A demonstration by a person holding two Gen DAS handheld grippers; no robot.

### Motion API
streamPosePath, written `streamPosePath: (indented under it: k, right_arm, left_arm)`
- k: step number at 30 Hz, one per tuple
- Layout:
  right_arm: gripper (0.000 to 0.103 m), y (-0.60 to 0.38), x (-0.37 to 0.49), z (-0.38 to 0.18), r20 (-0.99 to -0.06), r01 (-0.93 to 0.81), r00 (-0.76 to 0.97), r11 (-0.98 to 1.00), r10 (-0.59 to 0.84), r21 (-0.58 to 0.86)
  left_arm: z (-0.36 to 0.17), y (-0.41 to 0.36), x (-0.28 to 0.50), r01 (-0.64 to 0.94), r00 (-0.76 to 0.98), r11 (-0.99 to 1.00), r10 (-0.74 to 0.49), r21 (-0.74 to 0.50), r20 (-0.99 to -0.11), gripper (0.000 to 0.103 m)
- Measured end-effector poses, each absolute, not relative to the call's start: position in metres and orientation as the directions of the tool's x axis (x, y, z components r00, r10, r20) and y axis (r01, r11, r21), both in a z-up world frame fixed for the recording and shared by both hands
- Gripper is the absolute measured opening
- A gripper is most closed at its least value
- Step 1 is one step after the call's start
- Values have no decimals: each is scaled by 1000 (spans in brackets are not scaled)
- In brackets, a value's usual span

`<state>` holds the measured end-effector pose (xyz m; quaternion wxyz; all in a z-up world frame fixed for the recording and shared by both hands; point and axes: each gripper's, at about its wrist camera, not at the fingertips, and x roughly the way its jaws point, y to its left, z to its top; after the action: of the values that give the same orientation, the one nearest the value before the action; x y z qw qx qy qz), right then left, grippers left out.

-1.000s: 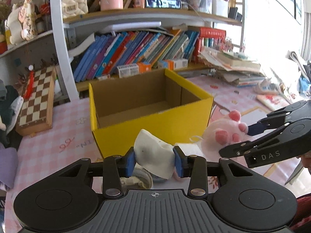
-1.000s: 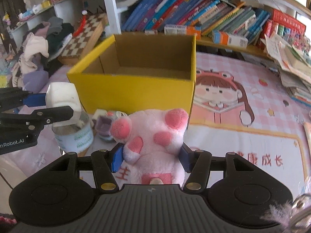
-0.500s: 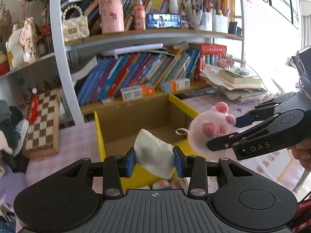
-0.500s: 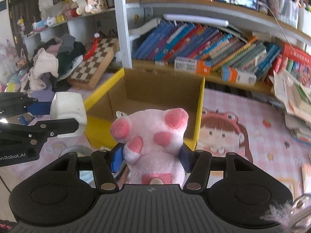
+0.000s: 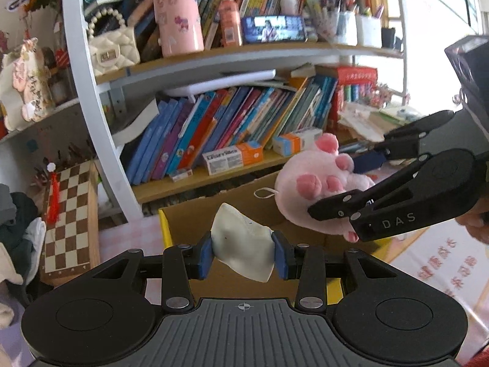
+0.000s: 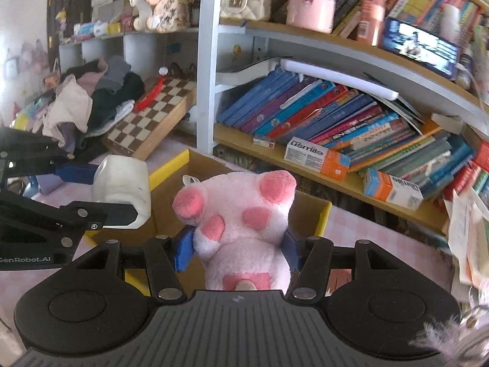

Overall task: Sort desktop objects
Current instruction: 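Carry the pig and eraser over the yellow box with both grippers, then open both grippers to drop the pig and eraser into the box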

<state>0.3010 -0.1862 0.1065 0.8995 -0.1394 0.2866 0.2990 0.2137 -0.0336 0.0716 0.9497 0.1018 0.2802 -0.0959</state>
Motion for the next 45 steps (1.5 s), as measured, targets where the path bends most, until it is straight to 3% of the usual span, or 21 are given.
streamPosePath:
  k: [23,39,42,45]
  right_arm:
    - [56,-117,421,19,-838,-856,430,446,336,-260]
    - [58,-104,427,1,-872,-884,387,389,298,-259]
    - [60,-104,426,1,-870,-881,392,394,300,-261]
    - [68,-104,425,3,-860,-875,406,401,308,-269]
  left_arm:
    - [-1,-34,336,232,631,949,19,212,-775,39]
    - [-16,-38,348,259,583,930,64,260,-810,46]
    - [-16,-40,347,267,580,926,66,267,-812,47]
    - [-16,-40,345,265,588,925,68,272,-806,49]
